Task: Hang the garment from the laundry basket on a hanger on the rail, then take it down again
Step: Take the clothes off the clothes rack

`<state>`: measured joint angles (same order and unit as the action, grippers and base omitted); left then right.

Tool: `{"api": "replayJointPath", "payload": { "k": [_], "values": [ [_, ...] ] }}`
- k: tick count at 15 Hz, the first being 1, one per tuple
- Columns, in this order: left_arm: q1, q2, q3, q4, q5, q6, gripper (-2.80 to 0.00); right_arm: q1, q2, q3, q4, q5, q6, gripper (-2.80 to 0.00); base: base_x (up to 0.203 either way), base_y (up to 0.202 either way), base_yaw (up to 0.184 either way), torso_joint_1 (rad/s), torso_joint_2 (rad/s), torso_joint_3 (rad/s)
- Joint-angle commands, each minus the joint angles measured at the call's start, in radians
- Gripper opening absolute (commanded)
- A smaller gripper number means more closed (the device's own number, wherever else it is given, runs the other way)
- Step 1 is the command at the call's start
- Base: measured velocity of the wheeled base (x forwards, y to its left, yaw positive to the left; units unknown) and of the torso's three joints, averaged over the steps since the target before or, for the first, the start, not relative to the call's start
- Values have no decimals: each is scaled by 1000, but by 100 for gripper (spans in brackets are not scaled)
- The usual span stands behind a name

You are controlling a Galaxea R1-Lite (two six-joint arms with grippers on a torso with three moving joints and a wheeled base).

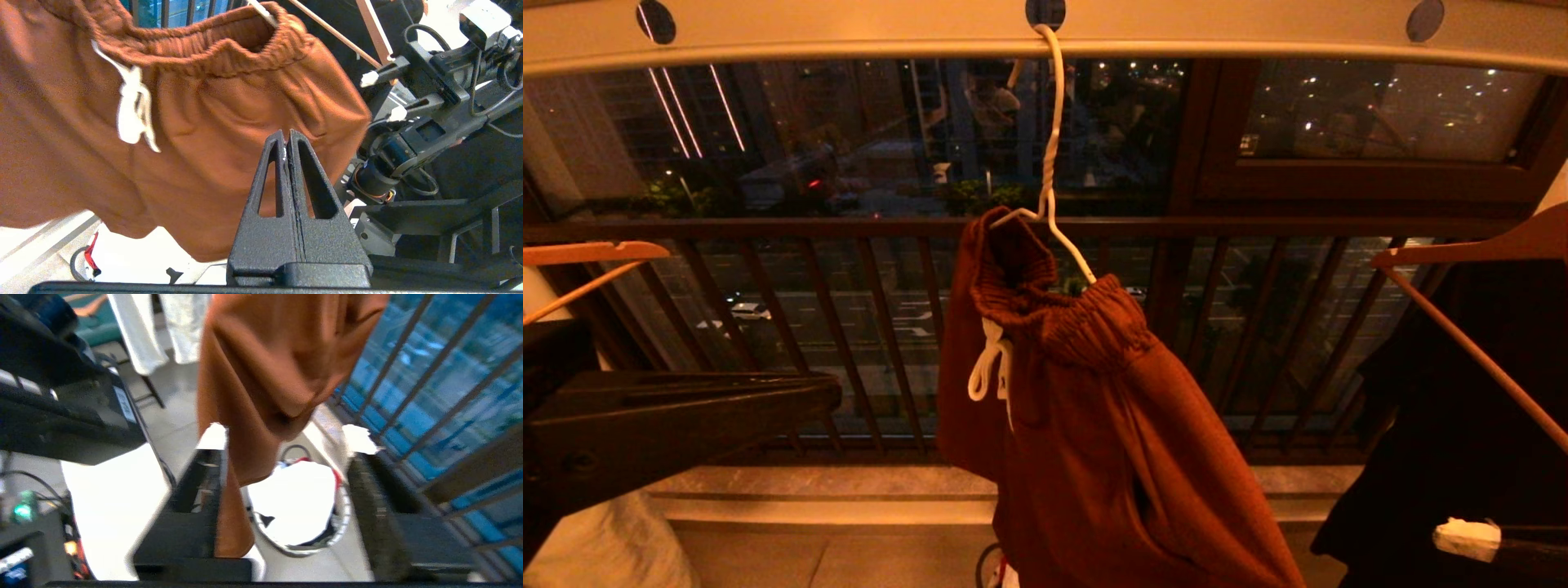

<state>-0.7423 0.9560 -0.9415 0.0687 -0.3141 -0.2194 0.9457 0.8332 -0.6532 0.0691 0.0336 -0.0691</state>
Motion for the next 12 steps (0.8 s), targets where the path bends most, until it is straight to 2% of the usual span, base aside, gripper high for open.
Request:
{"api": "replayJointPath", "payload": {
  "k": [1,5,10,12],
  "values": [
    [0,4,0,0,-2,-2,-280,10,62,-6,-24,1,25,0,0,0,0,0,0,0],
    [0,4,2,-2,2,-2,-280,19,170,-29,-107,0,61,0,0,0,0,0,0,0],
    [0,73,-4,-3,25,0,-280,58,167,-77,-100,-6,60,0,0,0,0,0,0,0],
    [-4,111,14,0,1,0,-280,62,165,-103,-74,-12,60,0,0,0,0,0,0,0]
  ]
}}
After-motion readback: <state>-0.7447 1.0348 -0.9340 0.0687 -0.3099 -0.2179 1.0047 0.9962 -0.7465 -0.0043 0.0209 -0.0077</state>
